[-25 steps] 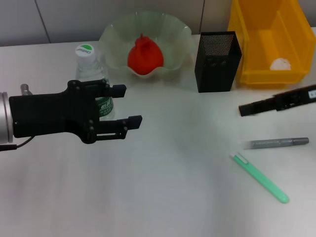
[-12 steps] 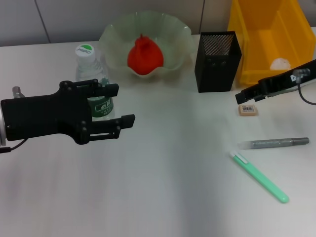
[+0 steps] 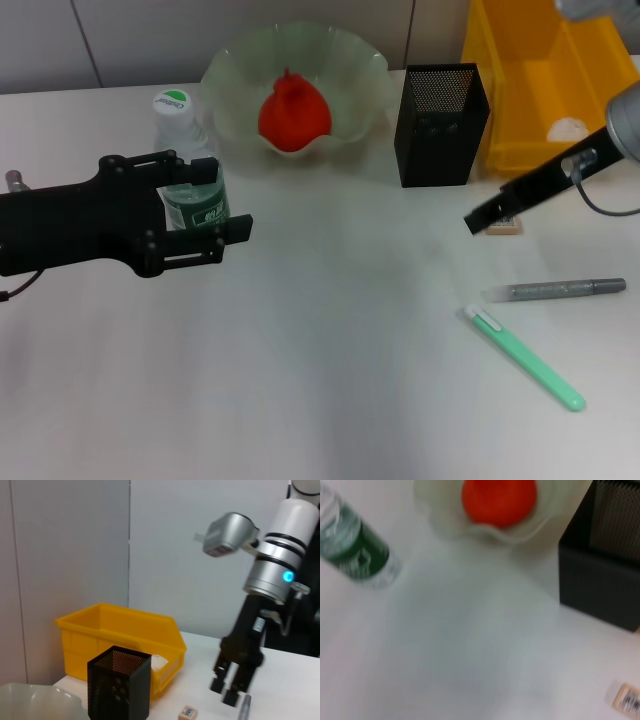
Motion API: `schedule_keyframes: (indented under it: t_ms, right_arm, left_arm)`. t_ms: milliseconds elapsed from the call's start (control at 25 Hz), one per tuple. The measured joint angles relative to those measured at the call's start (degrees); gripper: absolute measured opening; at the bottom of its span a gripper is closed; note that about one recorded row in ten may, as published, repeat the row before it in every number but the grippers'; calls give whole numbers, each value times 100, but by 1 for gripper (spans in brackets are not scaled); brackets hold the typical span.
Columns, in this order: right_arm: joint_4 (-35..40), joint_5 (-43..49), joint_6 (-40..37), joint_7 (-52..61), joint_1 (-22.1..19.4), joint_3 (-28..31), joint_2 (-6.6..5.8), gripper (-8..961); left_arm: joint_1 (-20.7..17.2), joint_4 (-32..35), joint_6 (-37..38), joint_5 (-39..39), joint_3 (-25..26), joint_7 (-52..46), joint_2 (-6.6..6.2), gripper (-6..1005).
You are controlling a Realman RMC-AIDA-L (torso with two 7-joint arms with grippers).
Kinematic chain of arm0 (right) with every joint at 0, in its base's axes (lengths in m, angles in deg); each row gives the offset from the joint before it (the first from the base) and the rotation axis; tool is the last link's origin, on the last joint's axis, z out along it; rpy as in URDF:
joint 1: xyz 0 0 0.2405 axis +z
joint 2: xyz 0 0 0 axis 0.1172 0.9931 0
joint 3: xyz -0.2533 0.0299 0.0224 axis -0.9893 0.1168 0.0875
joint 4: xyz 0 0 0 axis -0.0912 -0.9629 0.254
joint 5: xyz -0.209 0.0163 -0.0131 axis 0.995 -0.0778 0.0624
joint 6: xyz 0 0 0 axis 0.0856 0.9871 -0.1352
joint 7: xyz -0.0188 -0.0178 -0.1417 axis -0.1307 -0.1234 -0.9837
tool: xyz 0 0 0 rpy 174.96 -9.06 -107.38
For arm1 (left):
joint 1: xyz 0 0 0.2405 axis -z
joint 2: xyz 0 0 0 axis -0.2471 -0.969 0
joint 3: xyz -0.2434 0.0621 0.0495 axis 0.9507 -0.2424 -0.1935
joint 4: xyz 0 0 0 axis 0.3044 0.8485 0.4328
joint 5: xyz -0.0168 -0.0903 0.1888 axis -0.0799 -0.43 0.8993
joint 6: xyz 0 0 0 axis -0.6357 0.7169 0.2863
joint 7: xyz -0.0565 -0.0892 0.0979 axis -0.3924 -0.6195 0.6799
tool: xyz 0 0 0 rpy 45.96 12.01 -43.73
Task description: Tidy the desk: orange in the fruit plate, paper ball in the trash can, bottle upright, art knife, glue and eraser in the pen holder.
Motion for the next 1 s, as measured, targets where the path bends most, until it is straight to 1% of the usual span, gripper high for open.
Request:
schedule_keyframes:
  t_ms: [80, 120, 280, 440, 480, 720, 800, 840, 880, 1000]
  right_arm:
    - [118, 116, -344, -22, 1, -124, 2, 573]
    - [118, 116, -344, -22, 1, -124, 2, 573]
    - [436, 208, -867, 4, -116, -218, 59, 573]
    - [557, 228, -1009, 83, -214, -391, 77, 572]
    - [571, 235, -1027, 112, -266, -510, 80, 572]
    - [379, 248, -765, 119, -327, -633, 85, 572]
    - [195, 292, -502, 99, -318, -811, 69, 572]
    - [195, 292, -502, 99, -318, -811, 69, 572]
    - [106, 329, -323, 95, -294, -957, 68, 572]
    - [15, 341, -208, 96, -233, -1097, 68, 573]
  left_arm:
    - [40, -93, -5, -9, 43, 19, 2, 741]
    - [40, -93, -5, -9, 43, 19, 2, 741]
    - [65, -193, -5, -56, 62, 92, -5, 741]
    - [51, -217, -3, -59, 80, 147, -6, 740]
    - [51, -217, -3, -59, 80, 147, -6, 740]
    - [64, -351, -3, -64, 137, 167, 0, 740]
    - [62, -383, -3, -67, 137, 171, 6, 740]
    - [62, -383, -3, -67, 137, 171, 6, 740]
    - [62, -398, -3, -68, 139, 173, 6, 740]
    - [65, -442, -7, -79, 174, 176, 9, 739]
